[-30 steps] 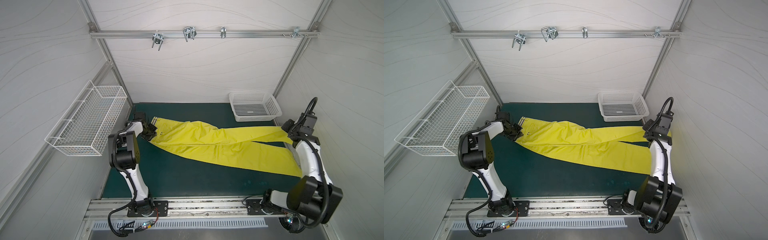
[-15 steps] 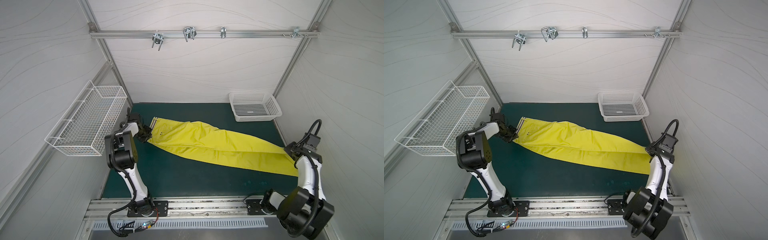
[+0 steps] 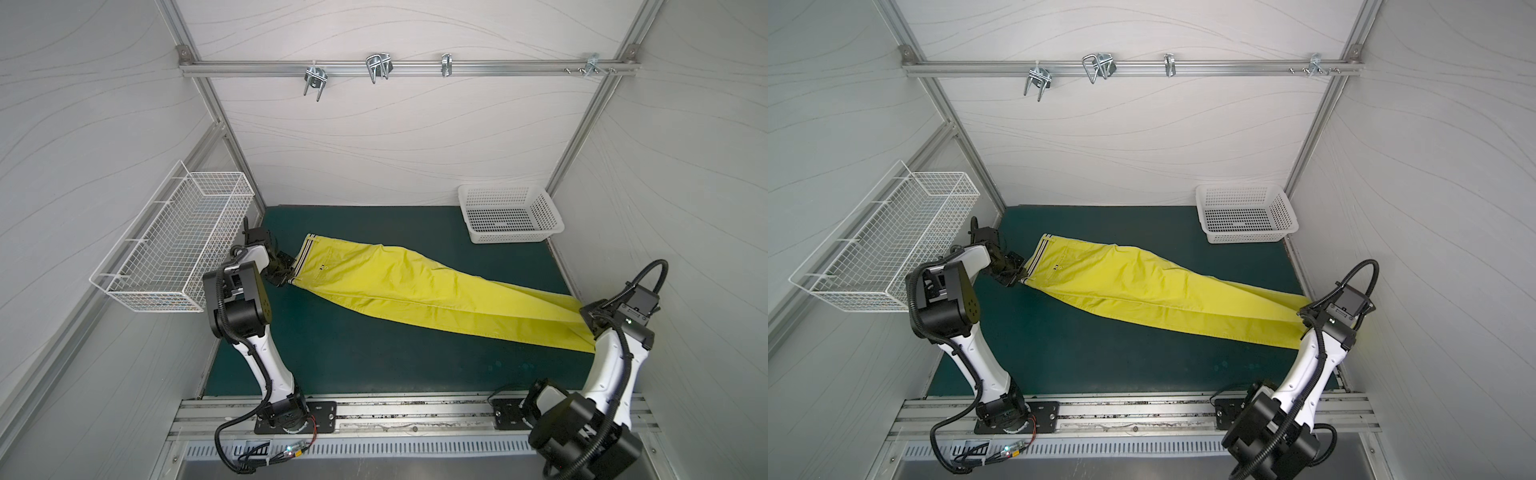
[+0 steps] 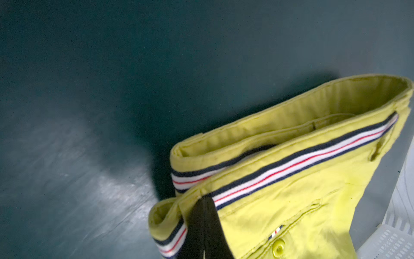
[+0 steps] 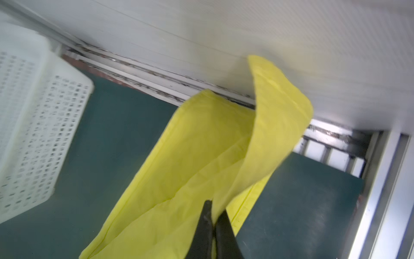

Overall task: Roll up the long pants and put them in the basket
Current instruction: Fold the long pant at the center of the board.

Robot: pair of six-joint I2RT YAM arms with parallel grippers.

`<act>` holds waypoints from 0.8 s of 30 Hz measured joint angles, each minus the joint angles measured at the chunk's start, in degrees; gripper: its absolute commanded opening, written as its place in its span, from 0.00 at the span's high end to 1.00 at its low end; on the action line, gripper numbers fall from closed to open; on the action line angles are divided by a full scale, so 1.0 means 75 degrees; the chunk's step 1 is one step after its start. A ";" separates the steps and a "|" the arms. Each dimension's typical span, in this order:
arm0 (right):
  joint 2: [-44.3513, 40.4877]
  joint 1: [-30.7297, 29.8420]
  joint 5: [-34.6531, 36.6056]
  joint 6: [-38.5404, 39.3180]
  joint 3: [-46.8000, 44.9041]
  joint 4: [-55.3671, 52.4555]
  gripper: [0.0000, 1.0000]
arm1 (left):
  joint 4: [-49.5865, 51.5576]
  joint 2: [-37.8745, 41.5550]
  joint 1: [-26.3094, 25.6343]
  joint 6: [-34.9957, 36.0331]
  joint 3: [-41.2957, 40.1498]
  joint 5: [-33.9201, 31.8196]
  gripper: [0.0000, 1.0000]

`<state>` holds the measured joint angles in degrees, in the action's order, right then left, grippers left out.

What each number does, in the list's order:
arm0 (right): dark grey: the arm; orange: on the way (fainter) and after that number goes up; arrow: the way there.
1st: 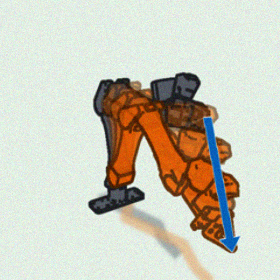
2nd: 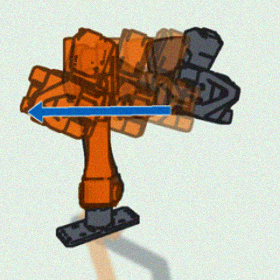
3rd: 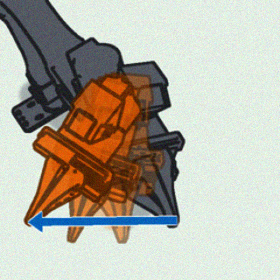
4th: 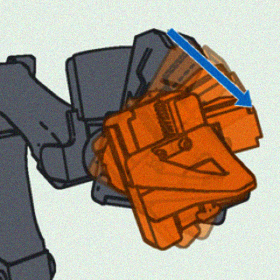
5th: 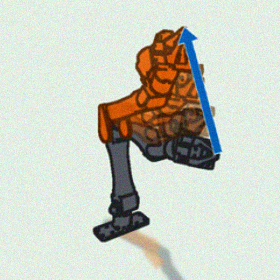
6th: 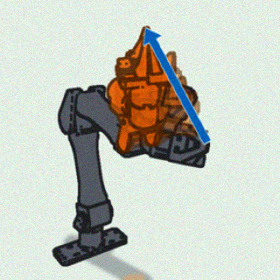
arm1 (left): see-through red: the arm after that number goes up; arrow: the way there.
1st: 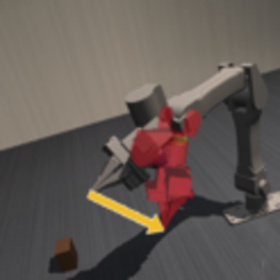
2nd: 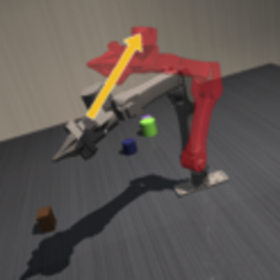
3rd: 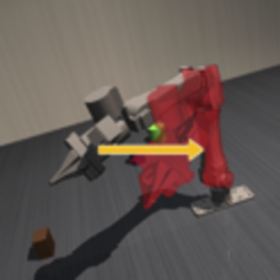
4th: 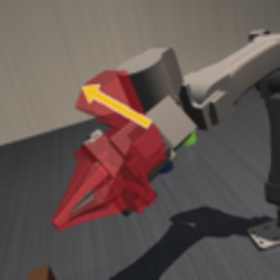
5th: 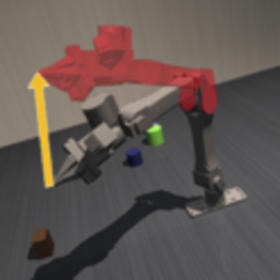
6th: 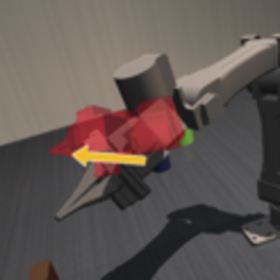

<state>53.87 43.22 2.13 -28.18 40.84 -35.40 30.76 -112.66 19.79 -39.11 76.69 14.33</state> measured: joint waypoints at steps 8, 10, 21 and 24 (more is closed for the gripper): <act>0.0717 0.1859 -0.1617 -0.0067 -0.0839 0.0160 1.00 | 0.0055 -0.0003 0.0070 0.0000 0.0015 0.0006 0.99; 0.0708 0.1973 -0.1970 -0.0149 -0.0898 0.0373 1.00 | 0.0055 -0.0003 0.0073 0.0000 0.0015 0.0006 0.99; 0.1052 0.0600 -0.2882 -0.0542 0.0044 0.1702 1.00 | 0.0055 -0.0003 0.0076 0.0000 0.0015 0.0003 0.99; 0.1049 0.0219 -0.3019 -0.0644 0.0405 0.2095 1.00 | 0.0055 -0.0003 0.0076 -0.0003 0.0015 0.0003 0.99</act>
<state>61.73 44.86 -20.51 -33.01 43.88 -19.68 31.18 -112.68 20.36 -39.13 76.79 14.35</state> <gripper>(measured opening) 0.055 0.050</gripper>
